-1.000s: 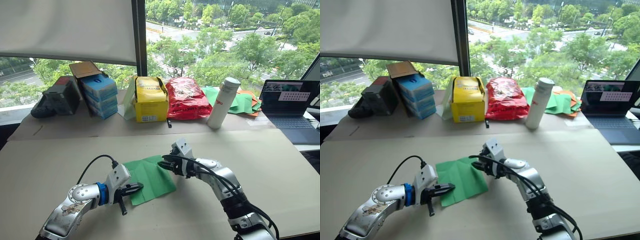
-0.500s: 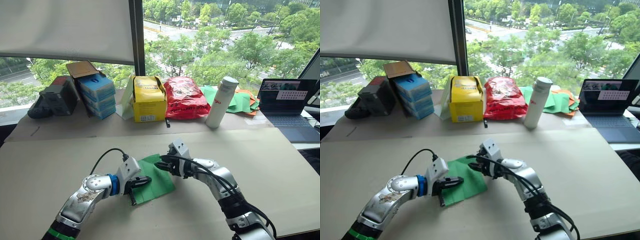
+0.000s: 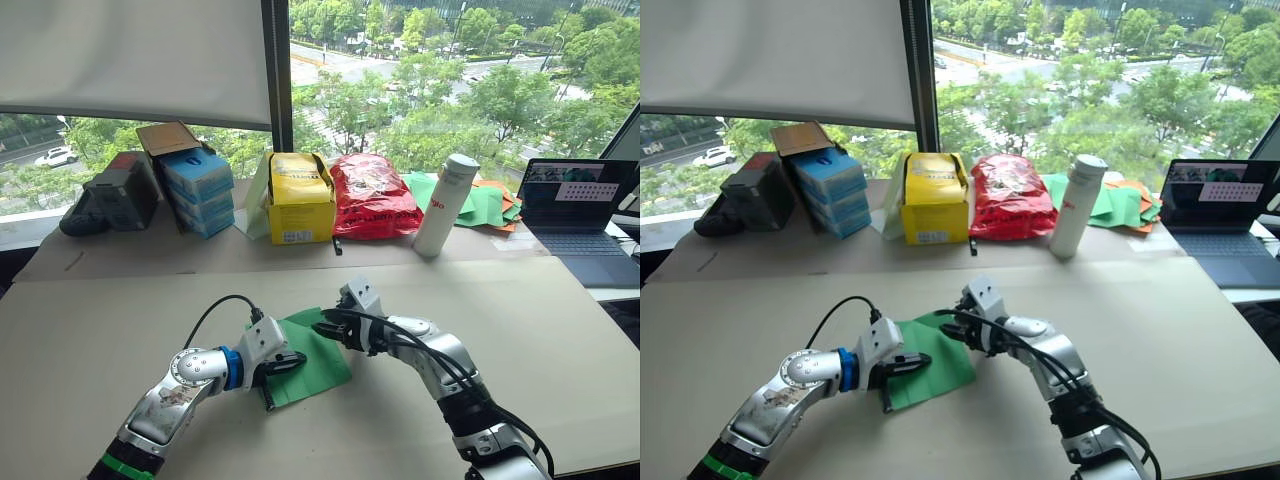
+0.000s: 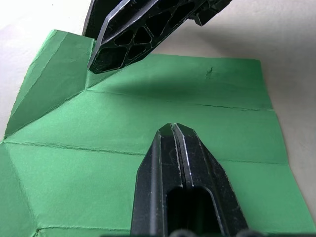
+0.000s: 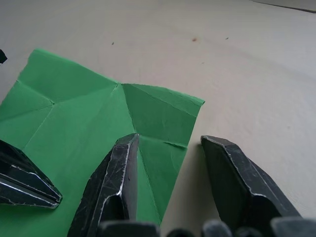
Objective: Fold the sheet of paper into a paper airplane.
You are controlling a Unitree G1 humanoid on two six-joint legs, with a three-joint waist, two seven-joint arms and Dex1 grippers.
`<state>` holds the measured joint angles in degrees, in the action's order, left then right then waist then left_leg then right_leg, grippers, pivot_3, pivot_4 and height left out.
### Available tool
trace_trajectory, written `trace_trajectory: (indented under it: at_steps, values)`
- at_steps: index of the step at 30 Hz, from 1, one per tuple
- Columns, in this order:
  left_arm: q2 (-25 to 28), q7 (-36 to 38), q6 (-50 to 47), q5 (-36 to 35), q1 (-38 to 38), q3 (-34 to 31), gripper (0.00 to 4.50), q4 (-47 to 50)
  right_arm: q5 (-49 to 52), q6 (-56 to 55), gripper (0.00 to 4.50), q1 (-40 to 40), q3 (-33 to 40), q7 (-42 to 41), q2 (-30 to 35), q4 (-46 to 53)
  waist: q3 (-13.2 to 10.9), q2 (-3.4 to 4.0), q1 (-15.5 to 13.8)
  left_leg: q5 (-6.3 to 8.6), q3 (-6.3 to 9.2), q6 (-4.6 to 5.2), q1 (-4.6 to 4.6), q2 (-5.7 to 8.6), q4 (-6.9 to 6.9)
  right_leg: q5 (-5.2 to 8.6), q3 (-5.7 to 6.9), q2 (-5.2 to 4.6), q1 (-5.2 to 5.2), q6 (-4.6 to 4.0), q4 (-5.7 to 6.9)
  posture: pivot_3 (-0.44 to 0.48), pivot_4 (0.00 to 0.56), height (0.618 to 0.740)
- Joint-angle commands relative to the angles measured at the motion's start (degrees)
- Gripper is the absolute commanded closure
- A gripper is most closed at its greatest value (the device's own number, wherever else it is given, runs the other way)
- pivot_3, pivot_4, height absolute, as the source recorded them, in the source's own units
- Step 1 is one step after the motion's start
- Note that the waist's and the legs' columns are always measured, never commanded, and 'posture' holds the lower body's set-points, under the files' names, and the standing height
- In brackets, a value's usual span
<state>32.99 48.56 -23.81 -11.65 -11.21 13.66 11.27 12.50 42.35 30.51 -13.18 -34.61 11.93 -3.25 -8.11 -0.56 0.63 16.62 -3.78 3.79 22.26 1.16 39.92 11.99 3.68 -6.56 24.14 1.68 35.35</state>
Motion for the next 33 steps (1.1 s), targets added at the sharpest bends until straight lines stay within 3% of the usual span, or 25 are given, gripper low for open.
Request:
trace_trajectory:
  at_steps: [1, 5, 17, 26, 33]
  values:
    - [0.07, 0.20, -0.79, 1.06, 0.96, 1.15, 4.50, -1.63, 0.65, 0.54, 3.05, 0.33, 0.68, 0.34, -0.46, 0.91, 0.00, 0.00, 0.00, 0.00, 0.00, 0.00, 0.01, 0.00, 0.00, 0.00, 0.00, 0.00, 0.00, 0.00, 0.00, 0.000, 0.150, 0.740]
    - [0.31, 0.26, -0.78, 1.11, 1.12, 1.03, 4.50, -1.60, 0.74, -1.34, 4.46, 0.07, 1.01, 0.11, -0.69, 0.89, 0.00, 0.00, 0.01, 0.00, 0.00, 0.00, 0.01, 0.00, 0.00, 0.00, 0.00, 0.00, 0.00, 0.00, 0.00, 0.000, 0.150, 0.740]
    - [-0.37, -0.22, -2.74, -1.47, -0.66, -2.34, 4.50, -0.83, 0.93, -8.40, 4.46, -7.24, 0.86, -1.36, 0.91, 10.86, 0.00, 0.00, 0.04, 0.01, 0.01, 0.01, 0.02, -0.01, -0.01, 0.00, 0.00, 0.01, 0.01, 0.00, -0.02, 0.000, 0.150, 0.740]
    - [1.50, 1.69, -9.30, -9.16, -0.86, -9.00, 4.50, 3.48, -11.59, -20.72, 4.46, -17.51, -6.06, 6.87, 3.46, 21.10, -0.02, -0.03, 0.20, -0.01, 0.00, -0.03, 0.08, -0.01, -0.02, 0.02, 0.00, 0.04, 0.11, 0.02, -0.01, 0.000, 0.150, 0.740]
    - [3.93, 2.73, -8.27, -8.52, -0.46, -9.80, 4.50, 0.74, -22.21, -28.92, 4.46, -17.48, -11.40, 8.55, 7.32, 21.01, -0.04, -0.06, -0.03, -0.06, -0.02, -0.10, 0.04, 0.01, 0.01, 0.03, 0.01, 0.08, 0.05, 0.03, -0.03, 0.000, 0.150, 0.740]
